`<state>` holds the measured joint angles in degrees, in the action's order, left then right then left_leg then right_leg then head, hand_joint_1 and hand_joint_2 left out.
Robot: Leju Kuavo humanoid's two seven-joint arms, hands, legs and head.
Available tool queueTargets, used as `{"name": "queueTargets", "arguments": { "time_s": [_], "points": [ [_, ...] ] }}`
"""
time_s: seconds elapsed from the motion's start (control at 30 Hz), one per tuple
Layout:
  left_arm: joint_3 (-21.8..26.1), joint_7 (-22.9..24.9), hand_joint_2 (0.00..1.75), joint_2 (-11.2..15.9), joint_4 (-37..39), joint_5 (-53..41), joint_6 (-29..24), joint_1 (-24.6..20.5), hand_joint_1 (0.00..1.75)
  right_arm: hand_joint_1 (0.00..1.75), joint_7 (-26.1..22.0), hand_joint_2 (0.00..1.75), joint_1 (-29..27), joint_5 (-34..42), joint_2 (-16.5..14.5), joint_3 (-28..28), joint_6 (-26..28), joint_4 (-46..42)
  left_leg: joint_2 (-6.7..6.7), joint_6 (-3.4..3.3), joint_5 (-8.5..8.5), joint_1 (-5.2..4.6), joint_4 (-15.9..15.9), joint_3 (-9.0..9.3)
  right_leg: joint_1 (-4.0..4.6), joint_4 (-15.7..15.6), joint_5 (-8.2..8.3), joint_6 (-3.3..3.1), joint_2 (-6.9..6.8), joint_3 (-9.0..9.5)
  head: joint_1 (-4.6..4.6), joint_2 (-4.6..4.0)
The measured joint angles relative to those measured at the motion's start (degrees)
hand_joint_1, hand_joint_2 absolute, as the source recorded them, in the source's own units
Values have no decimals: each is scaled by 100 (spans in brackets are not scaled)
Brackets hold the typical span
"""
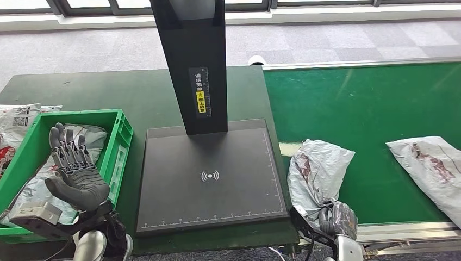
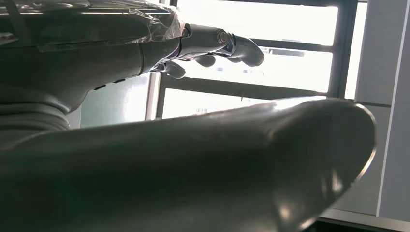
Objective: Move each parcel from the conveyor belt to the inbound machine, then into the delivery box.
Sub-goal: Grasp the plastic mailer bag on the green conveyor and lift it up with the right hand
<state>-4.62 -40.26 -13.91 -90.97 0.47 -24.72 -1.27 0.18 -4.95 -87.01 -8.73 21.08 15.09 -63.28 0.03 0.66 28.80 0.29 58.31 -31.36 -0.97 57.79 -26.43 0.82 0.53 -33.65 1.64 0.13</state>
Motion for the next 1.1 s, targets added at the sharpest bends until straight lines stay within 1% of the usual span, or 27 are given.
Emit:
{"name": "queueTargets", "arguments": {
  "time_s": [0.1,0.17,0.3,0.43,0.5,0.6,0.7,0.87,1.03,1.1],
  "points": [
    [-2,0,0,4,-1,7,-14,1,0,175,-48,175,0,-38,-25,20,23,-3,0,0,0,0,0,1,0,0,0,0,0,2,0,0],
    [-2,0,0,6,-8,8,-27,15,0,175,-129,175,-11,22,-37,28,162,-27,0,0,0,0,0,0,0,0,0,0,0,2,0,0],
    [-2,-2,0,8,-72,2,-49,85,0,175,-517,175,-63,508,-117,34,855,-391,3,1,0,0,0,-1,1,1,1,-1,0,-3,0,0],
    [-2,-2,0,8,-138,-13,-60,143,0,175,-865,175,-205,930,-258,31,1286,-1040,-13,1,0,2,-1,-5,3,1,-3,-3,-13,-1,0,0],
    [-2,-2,0,8,-160,-18,-84,156,0,175,-1064,175,-294,1171,-320,8,1583,-1364,-14,1,-1,3,-2,-6,2,2,-4,-3,-14,1,0,0],
    [-2,-2,0,10,-198,-19,-119,180,0,175,-1335,175,-419,1529,-365,-63,2038,-1781,-14,1,0,3,-2,-7,1,2,-4,-3,-14,2,0,0],
    [-2,-2,0,12,-245,-12,-152,203,0,175,-1534,175,-524,1802,-378,-185,2352,-2100,-14,0,0,1,-1,-6,-1,2,-5,-2,-14,4,0,0],
    [-2,-2,0,12,-301,14,-168,230,0,175,-1773,175,-664,1979,-386,-482,2483,-2531,-14,0,0,0,-1,-5,-1,2,-4,-2,-14,5,0,0],
    [-2,-2,0,12,-334,14,-179,245,0,175,-2477,175,-709,2269,-493,-707,2507,-2992,-13,1,-1,3,-1,-2,2,2,-4,-3,-14,6,0,0],
    [-2,-2,0,12,-336,14,-179,246,0,175,-2624,175,-708,2320,-539,-769,2508,-3105,-14,1,-1,4,-2,-2,2,2,-4,-3,-15,7,0,0]
  ]
}}
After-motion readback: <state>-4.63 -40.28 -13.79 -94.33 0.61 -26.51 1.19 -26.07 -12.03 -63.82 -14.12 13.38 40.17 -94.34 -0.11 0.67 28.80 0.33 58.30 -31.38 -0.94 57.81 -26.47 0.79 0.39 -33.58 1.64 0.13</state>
